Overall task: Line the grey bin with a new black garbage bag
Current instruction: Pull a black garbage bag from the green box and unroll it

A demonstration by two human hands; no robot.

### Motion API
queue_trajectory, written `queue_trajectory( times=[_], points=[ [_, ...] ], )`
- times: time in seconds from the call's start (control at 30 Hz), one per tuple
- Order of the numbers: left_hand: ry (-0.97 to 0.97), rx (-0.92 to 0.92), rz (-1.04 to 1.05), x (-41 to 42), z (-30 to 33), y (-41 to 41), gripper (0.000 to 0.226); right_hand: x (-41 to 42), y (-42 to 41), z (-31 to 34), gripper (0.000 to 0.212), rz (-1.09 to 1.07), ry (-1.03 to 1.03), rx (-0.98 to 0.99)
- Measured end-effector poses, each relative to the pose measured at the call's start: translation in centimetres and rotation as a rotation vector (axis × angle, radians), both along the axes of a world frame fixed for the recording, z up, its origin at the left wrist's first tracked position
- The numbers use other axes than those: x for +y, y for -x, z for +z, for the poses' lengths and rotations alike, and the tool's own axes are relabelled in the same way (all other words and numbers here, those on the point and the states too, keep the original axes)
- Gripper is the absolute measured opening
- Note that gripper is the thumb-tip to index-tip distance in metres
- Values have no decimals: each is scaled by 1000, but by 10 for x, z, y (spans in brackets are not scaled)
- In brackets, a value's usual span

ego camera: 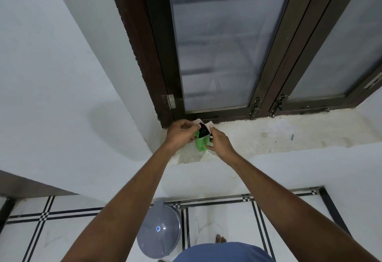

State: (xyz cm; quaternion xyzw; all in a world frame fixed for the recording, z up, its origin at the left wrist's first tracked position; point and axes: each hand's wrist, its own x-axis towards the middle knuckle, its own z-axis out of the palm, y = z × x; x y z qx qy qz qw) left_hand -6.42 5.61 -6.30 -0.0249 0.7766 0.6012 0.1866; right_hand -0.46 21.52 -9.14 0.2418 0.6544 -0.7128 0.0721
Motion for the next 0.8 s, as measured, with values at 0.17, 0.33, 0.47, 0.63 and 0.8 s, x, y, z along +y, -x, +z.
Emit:
queue_trajectory(
  times=[0.17,0.33,0.47,0.63,0.8],
  points=[
    [-89,-47,-44,-7,-6,1,37,5,-3,-1,32,-39,-102,114],
    [-114,-17,-12,-15,-18,-2,27,7,2,-6,29,25,-349,241],
    [-131,-13,14,-12,-23,-3,22,5,-3,-11,53,68,-260,165],
    [-62,-32,-31,-14,-21,-4,18,5,-16,-20,97,191,-446,236],
    [-5,-55,-89,-23,-16,1,19,-3,-13,-25,77,113,-516,286]
  ],
)
